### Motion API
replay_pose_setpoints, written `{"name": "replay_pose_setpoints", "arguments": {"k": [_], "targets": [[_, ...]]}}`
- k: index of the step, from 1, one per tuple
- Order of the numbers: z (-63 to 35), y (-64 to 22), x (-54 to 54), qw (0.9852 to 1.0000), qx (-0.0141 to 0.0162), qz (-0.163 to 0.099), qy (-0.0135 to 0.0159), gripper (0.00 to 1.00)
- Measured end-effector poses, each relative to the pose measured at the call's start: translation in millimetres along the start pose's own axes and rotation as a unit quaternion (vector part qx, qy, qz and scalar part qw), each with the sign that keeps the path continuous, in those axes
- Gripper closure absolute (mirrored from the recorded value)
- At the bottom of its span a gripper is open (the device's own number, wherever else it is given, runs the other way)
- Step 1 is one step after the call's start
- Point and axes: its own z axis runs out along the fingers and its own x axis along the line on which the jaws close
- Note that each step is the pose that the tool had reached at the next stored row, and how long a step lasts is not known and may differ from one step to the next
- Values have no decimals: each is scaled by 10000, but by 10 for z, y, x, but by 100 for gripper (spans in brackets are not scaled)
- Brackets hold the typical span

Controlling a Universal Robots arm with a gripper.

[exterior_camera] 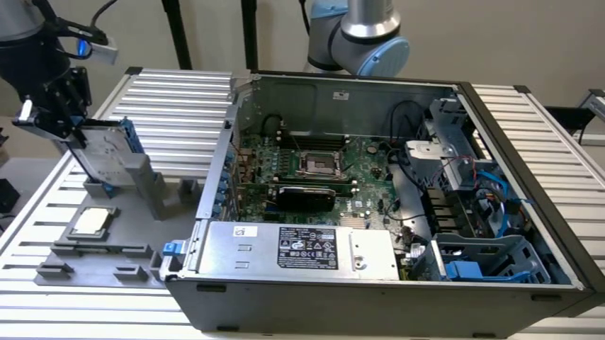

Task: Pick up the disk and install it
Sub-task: 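Pick up the disk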

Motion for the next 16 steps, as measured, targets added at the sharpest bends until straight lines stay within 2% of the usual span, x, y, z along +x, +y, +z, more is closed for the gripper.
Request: {"name": "replay_pose_setpoints", "arguments": {"k": [6,16], "targets": [[-274,-53,-11,10000,-1,0,-2,67],[-730,-193,-26,10000,-3,-4,-2,67]]}}
